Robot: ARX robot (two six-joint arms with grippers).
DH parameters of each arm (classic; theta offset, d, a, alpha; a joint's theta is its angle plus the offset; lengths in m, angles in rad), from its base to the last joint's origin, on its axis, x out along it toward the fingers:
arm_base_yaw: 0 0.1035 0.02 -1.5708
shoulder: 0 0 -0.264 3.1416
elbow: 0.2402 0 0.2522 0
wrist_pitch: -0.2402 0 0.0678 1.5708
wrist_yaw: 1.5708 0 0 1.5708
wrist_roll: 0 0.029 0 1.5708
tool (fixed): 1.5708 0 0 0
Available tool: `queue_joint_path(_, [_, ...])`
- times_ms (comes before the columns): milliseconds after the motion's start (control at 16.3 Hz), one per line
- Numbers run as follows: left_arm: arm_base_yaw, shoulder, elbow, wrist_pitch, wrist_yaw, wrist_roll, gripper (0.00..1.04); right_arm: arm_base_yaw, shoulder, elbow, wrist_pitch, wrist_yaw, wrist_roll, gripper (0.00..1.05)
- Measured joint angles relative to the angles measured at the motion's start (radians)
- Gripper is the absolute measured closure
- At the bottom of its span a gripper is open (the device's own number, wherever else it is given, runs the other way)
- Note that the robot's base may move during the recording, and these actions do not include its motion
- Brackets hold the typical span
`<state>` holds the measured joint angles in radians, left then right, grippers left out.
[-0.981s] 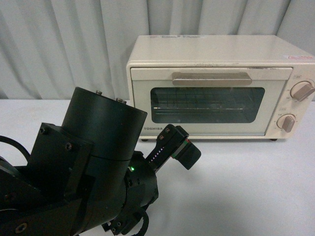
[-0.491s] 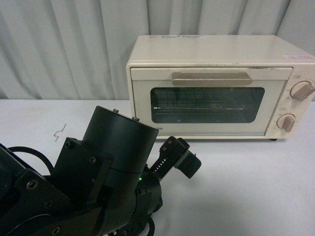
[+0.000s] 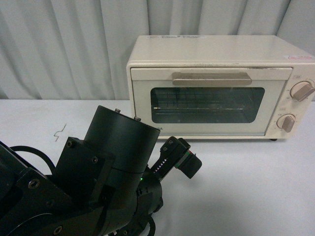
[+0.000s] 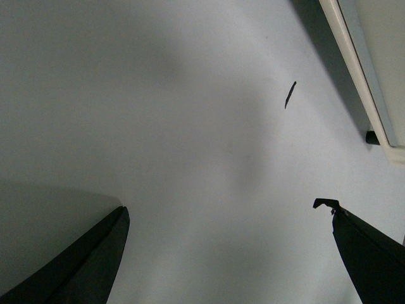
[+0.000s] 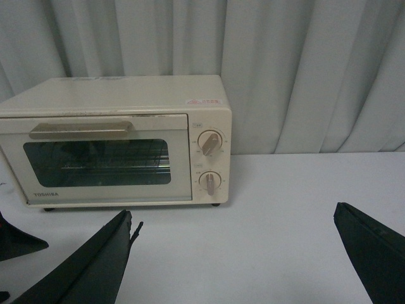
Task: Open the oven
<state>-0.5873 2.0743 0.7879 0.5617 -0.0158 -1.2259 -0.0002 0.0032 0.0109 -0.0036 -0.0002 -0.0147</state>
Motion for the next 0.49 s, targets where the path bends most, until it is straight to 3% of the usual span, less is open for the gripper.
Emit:
queue_joint_path(61, [0.000, 0.000, 0.000, 0.000, 0.000, 0.000, 0.07, 0.001, 0.001, 0.000, 0.001, 0.006, 0.000, 0.06])
queue_joint_path(123, [0.000, 0.000, 0.000, 0.000, 0.000, 0.000, 0.07, 0.070, 0.044, 0.004, 0.045, 0.180, -0.004, 0.06])
queue_joint_path(184, [0.000, 0.000, 0.000, 0.000, -0.001, 0.000, 0.07, 0.185, 0.207, 0.048, 0.133, 0.448, -0.027, 0.06])
queue_joint_path(245, [0.000, 0.000, 0.000, -0.002, -0.006, 0.000, 0.07, 0.145, 0.602, 0.193, 0.520, 0.603, -0.217, 0.06])
queue_joint_path(307, [0.000, 0.000, 0.000, -0.001, -0.002, 0.000, 0.07, 0.150, 1.076, 0.482, 0.815, 0.441, -0.521, 0.06])
queue_joint_path(368, [0.000, 0.000, 0.000, -0.002, -0.003, 0.000, 0.07, 0.150, 1.302, 0.677, 0.779, 0.357, -0.721, 0.06])
queue_joint_path(491, [0.000, 0.000, 0.000, -0.002, -0.003, 0.000, 0.07, 0.150, 1.412, 0.789, 0.745, 0.317, -0.829, 0.06])
